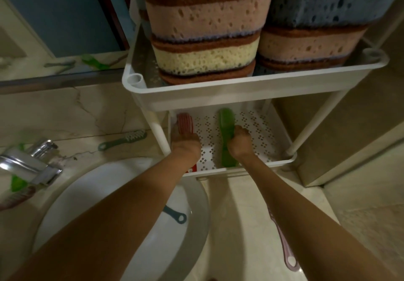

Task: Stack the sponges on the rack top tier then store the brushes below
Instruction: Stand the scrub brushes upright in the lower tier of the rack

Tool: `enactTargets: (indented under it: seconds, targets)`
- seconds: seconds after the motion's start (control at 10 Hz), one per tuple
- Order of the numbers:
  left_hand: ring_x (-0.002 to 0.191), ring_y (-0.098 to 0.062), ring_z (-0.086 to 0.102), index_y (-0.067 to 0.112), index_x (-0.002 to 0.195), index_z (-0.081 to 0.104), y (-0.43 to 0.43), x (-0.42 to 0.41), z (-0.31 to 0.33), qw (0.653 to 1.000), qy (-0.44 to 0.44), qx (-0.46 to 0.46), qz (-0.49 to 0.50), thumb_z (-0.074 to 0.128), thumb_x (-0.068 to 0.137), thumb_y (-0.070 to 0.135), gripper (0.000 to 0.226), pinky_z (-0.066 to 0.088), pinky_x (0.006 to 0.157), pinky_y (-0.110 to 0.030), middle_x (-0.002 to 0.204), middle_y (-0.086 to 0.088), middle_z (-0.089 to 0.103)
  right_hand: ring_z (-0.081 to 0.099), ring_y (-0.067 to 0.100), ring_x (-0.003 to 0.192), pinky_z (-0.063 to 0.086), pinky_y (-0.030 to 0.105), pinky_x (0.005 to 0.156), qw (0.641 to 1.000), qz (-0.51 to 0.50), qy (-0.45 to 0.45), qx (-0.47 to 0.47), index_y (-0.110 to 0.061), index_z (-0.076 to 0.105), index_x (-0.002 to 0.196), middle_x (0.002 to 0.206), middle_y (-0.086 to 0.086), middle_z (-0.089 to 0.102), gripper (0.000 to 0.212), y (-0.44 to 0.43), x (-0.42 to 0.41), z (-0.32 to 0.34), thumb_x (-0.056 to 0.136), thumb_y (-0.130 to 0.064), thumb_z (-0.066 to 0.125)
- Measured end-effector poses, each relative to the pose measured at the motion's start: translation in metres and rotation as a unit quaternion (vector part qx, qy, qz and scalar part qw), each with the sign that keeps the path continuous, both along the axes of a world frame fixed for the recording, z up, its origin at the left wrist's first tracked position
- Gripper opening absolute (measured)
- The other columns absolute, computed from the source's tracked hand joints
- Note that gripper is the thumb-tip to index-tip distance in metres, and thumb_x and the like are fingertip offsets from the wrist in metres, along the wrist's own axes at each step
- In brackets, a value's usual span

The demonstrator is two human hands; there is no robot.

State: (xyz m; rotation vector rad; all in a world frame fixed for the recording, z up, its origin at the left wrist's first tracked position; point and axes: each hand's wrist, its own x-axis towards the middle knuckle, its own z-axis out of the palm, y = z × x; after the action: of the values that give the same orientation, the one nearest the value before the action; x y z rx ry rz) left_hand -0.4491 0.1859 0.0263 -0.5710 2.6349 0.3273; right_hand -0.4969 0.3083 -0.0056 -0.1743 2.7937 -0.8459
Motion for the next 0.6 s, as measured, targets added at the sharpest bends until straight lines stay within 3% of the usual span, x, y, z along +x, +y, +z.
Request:
enactTargets:
  seconds: [0.2, 0.3, 0.4, 0.6]
  targets:
    - [0.127, -0.031, 0.043, -0.003, 0.129, 0.043, 0.007, 0.012, 0.009, 0.999, 0.046, -0.008, -0.009, 0.033, 0.096, 0.005, 0.036, 0.036, 0.107, -0.035, 0.137, -0.02, 0.043, 0.047, 0.026, 0.115, 0.038, 0.025, 0.086, 0.999, 0.027, 0.021, 0.033, 0.003, 0.049, 0.118, 0.131, 0.018, 0.046, 0.027, -0.021, 0.008, -0.011, 0.094, 0.0, 0.036]
    - [0.115, -0.026, 0.05, -0.004, 0.128, 0.042, 0.009, 0.014, 0.009, 0.998, 0.035, 0.028, 0.045, 0.03, 0.098, 0.006, 0.034, 0.04, 0.097, -0.027, 0.132, -0.019, 0.047, 0.047, 0.029, 0.113, 0.036, 0.025, 0.082, 1.0, 0.028, 0.006, 0.012, 0.004, 0.047, 0.121, 0.132, 0.019, 0.043, 0.029, -0.032, 0.01, -0.014, 0.094, -0.001, 0.036]
    - [0.108, -0.023, 0.053, -0.002, 0.127, 0.045, 0.009, 0.012, 0.013, 0.996, 0.019, 0.057, 0.062, 0.03, 0.098, 0.007, 0.033, 0.042, 0.094, -0.027, 0.113, -0.015, 0.056, 0.046, 0.034, 0.116, 0.038, 0.034, 0.092, 0.998, 0.063, -0.009, 0.003, 0.003, 0.044, 0.126, 0.131, 0.022, 0.043, 0.033, -0.041, 0.011, -0.013, 0.094, -0.005, 0.038]
    - [0.116, -0.027, 0.054, -0.001, 0.121, 0.052, 0.009, 0.014, 0.023, 0.999, -0.035, 0.034, 0.0, 0.034, 0.098, 0.012, 0.032, 0.043, 0.095, -0.03, 0.125, -0.017, 0.056, 0.055, 0.028, 0.109, 0.041, 0.032, 0.089, 0.991, 0.121, 0.02, 0.046, 0.0, 0.049, 0.122, 0.125, 0.018, 0.054, 0.029, -0.046, 0.011, -0.014, 0.097, -0.006, 0.035]
